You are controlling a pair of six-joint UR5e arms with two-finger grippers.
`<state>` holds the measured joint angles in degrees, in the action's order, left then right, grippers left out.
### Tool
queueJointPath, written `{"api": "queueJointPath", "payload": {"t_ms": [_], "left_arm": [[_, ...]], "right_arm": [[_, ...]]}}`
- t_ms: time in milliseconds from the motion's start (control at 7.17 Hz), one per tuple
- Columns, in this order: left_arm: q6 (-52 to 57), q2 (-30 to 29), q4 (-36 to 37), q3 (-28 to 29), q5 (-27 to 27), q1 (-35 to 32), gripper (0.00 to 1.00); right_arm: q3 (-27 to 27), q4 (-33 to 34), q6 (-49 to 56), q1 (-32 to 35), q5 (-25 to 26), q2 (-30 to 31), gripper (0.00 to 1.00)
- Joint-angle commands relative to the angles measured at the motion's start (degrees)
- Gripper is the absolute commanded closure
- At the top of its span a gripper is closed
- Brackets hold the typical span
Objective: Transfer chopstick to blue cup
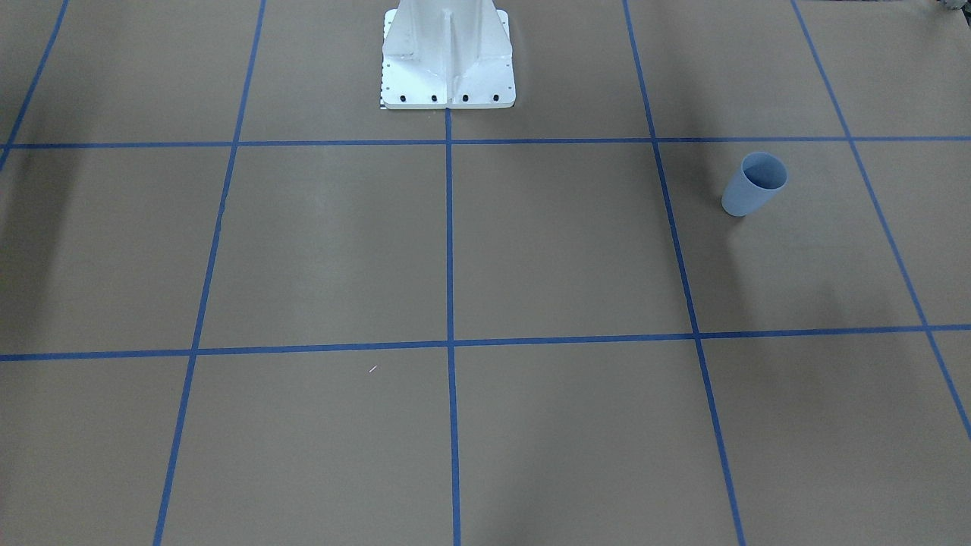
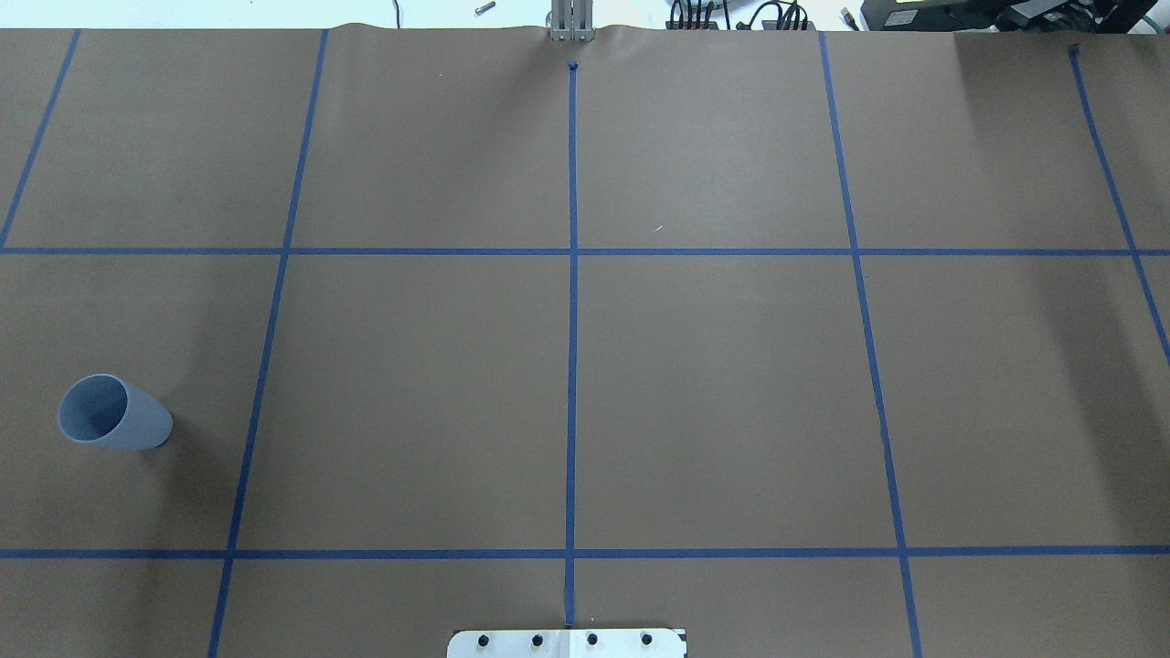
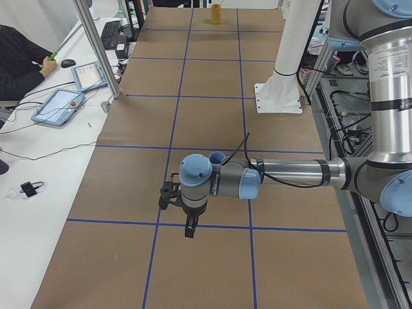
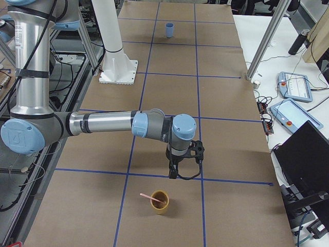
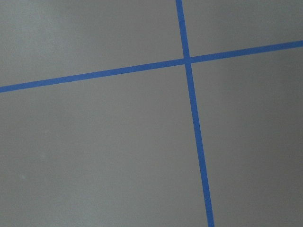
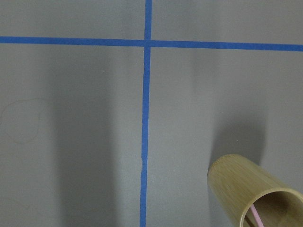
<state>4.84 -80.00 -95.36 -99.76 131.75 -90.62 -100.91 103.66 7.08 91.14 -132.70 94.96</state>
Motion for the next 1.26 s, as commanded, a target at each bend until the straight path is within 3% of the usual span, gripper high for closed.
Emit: {"api": "queueJointPath", "payload": {"t_ms": [0,1116], "left_arm": [[0.0,0.11,0.0,0.0,0.0,0.0,0.02],[0.17,0.19,-0.35,0.43,1.13,-0.09,0.02]], "right_arm": [[-0.07,0.05,-0.04,0.0,-0.1,0.05,0.0],[-0.95,-0.03,-0.83,0.0,0.16,-0.04,0.0]]}}
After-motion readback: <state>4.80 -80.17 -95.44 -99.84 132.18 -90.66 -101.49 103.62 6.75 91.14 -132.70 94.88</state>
